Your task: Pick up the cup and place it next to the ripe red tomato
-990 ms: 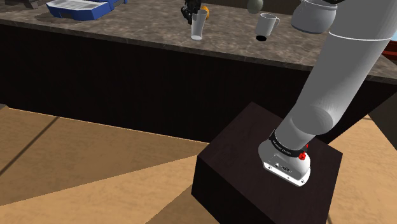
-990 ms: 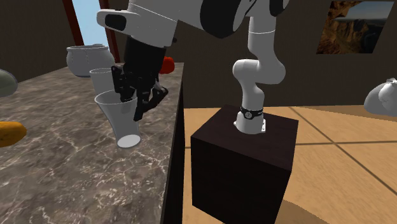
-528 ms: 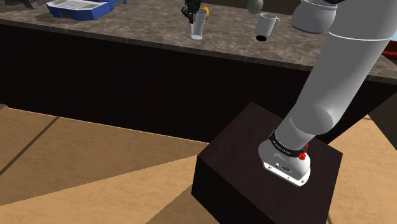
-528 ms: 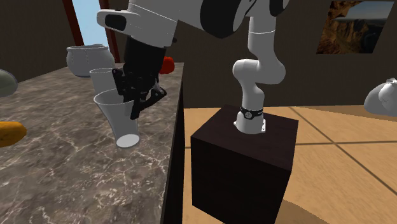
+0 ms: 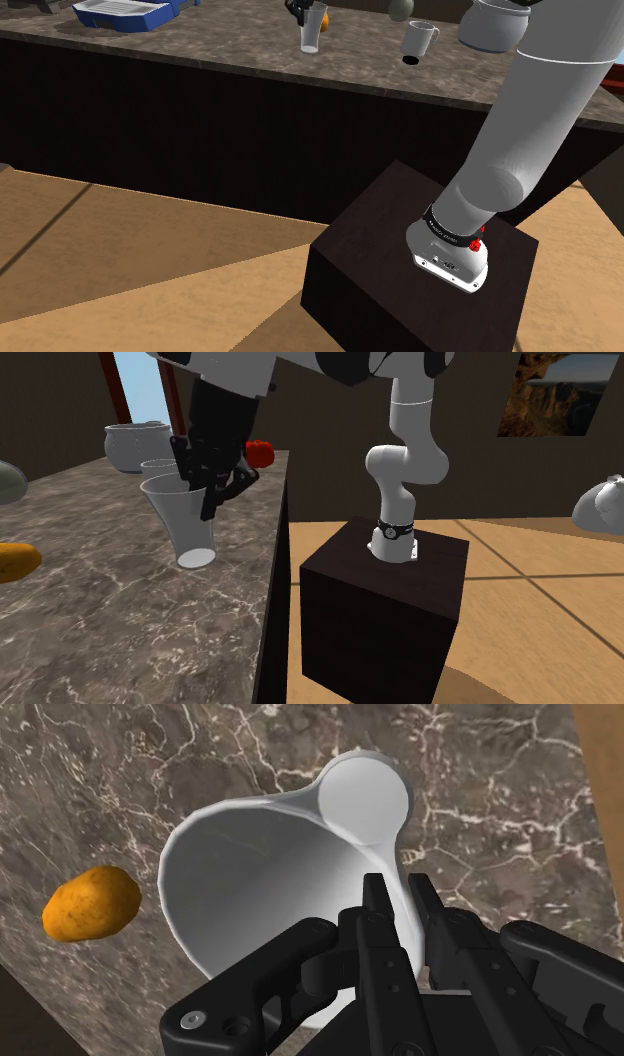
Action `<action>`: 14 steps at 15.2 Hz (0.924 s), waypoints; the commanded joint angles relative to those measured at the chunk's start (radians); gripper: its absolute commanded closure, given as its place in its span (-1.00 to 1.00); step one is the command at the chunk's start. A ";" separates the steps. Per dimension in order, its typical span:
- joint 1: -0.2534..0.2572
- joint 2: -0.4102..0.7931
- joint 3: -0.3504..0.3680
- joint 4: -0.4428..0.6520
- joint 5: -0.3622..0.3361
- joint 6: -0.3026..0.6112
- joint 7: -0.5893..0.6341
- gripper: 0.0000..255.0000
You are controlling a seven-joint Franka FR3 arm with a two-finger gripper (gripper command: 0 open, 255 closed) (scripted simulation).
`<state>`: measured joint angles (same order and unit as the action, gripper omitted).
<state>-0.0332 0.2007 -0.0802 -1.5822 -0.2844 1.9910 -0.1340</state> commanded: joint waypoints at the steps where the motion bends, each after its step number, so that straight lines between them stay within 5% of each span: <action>1: 0.000 -0.003 0.000 0.021 0.002 -0.023 -0.007 1.00; 14: 0.002 0.025 0.002 0.234 0.019 -0.202 -0.055 1.00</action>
<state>-0.0313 0.2243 -0.0781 -1.3668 -0.2663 1.8053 -0.1847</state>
